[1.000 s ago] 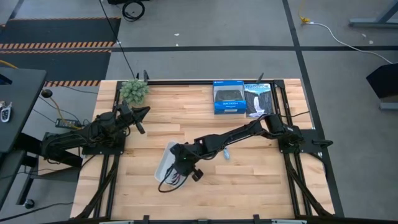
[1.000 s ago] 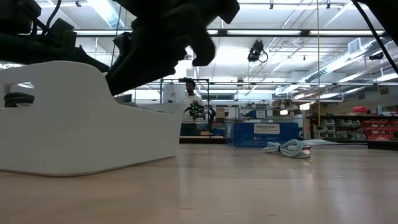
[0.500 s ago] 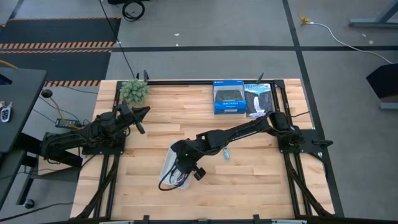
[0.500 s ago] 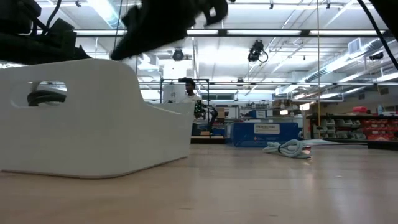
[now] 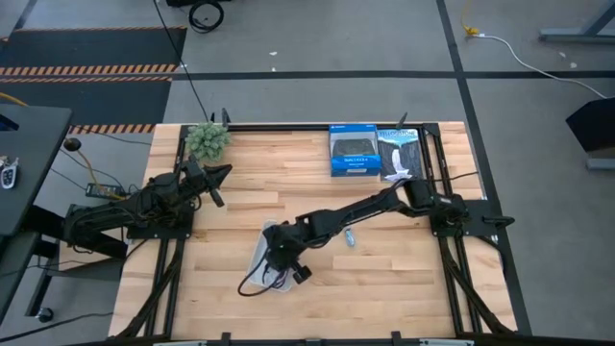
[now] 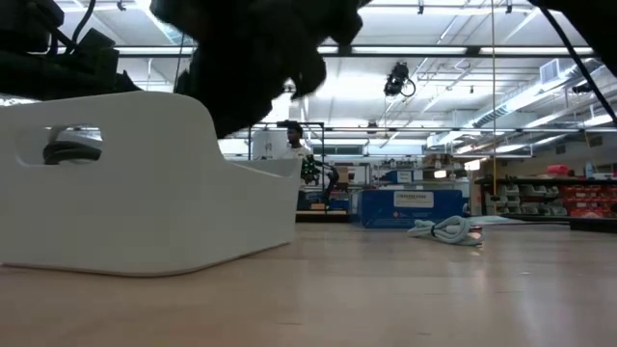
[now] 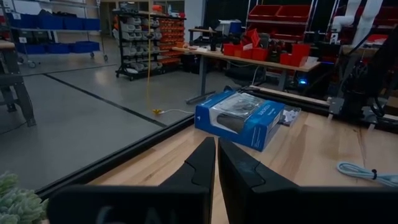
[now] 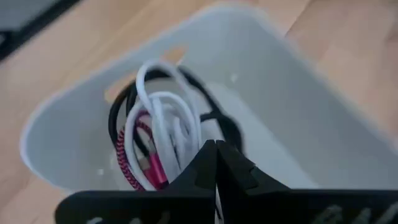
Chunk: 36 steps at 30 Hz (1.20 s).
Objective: Pick and place USB-C Cables
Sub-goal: Put the white HDMI cable into the white bin, then put the blue charger cable into the white bin
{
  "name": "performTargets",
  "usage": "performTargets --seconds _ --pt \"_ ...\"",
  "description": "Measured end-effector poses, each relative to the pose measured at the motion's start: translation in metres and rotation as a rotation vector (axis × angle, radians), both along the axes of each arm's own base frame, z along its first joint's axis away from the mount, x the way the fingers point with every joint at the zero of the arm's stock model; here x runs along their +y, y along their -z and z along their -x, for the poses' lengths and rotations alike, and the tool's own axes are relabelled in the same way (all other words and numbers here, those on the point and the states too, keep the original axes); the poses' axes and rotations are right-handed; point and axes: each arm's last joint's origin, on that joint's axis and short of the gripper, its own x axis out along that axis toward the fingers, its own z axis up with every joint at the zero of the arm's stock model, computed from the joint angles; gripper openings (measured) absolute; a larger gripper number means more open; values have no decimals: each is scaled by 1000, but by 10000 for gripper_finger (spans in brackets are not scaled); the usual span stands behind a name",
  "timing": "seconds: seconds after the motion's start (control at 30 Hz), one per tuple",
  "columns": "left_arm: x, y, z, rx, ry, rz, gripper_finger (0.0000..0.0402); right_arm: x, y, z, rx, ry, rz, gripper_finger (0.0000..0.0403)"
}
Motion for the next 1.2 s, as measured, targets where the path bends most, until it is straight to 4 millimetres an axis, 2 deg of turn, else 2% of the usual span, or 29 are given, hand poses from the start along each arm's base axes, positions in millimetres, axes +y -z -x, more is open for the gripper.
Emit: performTargets --seconds 0.13,0.23,0.33,0.53,0.77,0.93,1.07,1.2 --pt "0 0 0 -1 0 0 25 0 29 -1 82 -5 26 7" --pt "0 0 0 -1 0 0 25 -2 31 0 105 2 31 5" --pt "0 0 0 -1 0 0 25 -6 23 1 87 15 40 6" --pt "0 0 0 -1 0 0 25 -13 -7 2 5 49 52 8" --pt "0 0 0 -1 0 0 25 -13 -29 7 -24 49 45 9" --pt "0 0 0 -1 0 0 25 -17 -42 20 53 62 53 9" --pt "0 0 0 -1 0 0 25 -19 -60 34 100 62 60 13" --pt "0 0 0 -1 0 0 25 -23 -68 48 195 65 79 23"
